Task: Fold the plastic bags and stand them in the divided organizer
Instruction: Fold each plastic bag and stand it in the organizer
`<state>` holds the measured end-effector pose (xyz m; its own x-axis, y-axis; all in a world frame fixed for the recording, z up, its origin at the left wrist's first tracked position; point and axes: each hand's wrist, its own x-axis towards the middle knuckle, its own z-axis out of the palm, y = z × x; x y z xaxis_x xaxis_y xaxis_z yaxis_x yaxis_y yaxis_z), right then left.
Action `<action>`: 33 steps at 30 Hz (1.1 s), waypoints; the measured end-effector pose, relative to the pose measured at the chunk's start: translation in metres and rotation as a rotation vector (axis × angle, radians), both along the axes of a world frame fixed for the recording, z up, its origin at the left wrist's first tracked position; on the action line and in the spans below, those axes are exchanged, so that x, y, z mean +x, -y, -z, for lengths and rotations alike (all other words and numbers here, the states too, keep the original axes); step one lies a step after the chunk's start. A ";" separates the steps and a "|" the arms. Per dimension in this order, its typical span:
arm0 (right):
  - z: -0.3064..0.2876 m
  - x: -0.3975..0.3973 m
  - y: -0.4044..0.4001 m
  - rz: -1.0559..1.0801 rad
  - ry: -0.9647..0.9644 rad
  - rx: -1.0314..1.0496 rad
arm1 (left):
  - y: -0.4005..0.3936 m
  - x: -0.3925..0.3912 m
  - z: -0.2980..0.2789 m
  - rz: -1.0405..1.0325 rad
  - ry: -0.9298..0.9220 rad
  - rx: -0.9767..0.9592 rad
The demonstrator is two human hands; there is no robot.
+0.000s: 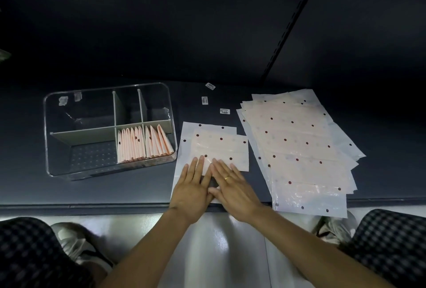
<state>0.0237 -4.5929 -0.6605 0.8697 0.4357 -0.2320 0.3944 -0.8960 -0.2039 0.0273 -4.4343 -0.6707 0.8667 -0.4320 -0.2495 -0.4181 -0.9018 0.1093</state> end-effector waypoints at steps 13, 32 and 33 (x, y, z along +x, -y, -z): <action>-0.025 -0.001 0.047 0.122 0.406 0.054 | -0.014 -0.002 -0.004 -0.081 -0.007 -0.060; -0.012 0.031 0.018 0.206 0.293 0.216 | -0.013 0.004 -0.006 -0.176 0.019 -0.202; -0.011 0.032 0.020 0.230 0.258 0.211 | -0.014 0.004 -0.006 -0.175 0.016 -0.202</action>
